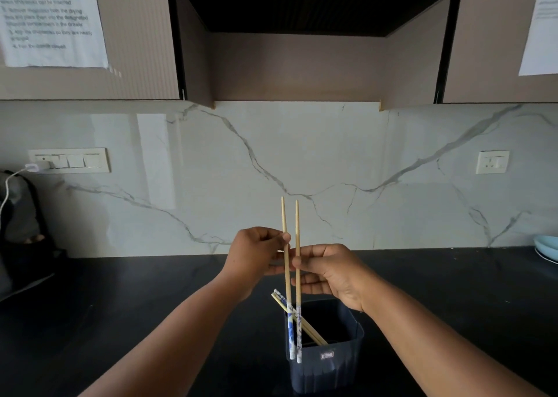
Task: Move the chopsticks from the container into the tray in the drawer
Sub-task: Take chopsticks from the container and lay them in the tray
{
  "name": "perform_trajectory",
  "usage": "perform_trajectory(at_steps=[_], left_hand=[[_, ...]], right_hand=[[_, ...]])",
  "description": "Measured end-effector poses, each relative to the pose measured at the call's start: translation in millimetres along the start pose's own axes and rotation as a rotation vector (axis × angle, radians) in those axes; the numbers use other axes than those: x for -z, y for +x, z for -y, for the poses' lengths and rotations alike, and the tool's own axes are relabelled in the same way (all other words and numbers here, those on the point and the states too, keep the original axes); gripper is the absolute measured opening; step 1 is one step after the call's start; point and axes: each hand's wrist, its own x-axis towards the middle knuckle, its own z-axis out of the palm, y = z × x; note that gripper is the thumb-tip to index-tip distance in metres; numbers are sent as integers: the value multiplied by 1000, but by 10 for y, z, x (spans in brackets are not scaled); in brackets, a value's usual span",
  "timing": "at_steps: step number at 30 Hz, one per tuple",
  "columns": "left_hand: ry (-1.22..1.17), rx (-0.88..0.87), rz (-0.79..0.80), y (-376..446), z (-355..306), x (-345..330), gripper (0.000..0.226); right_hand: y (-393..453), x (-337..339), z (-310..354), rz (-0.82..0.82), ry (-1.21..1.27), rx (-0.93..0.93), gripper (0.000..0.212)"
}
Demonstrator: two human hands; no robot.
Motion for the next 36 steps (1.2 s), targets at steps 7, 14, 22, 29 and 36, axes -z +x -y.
perform_trajectory(at_steps=[7, 14, 22, 29, 36], left_hand=[[-4, 44, -19, -58, 113, -131, 10], [77, 97, 87, -93, 259, -145, 6], [-8, 137, 30, -80, 252, -162, 9], [32, 80, 105, -63, 296, -174, 19], [214, -57, -25, -88, 756, 153, 72]], right_hand=[[-32, -45, -114, -68, -98, 64, 10], [-68, -16, -177, -20, -214, 19, 5], [-69, -28, -259, -136, -234, 40, 5], [-88, 128, -234, -60, -266, 20, 5], [-265, 397, -697, -26, -583, 14, 7]])
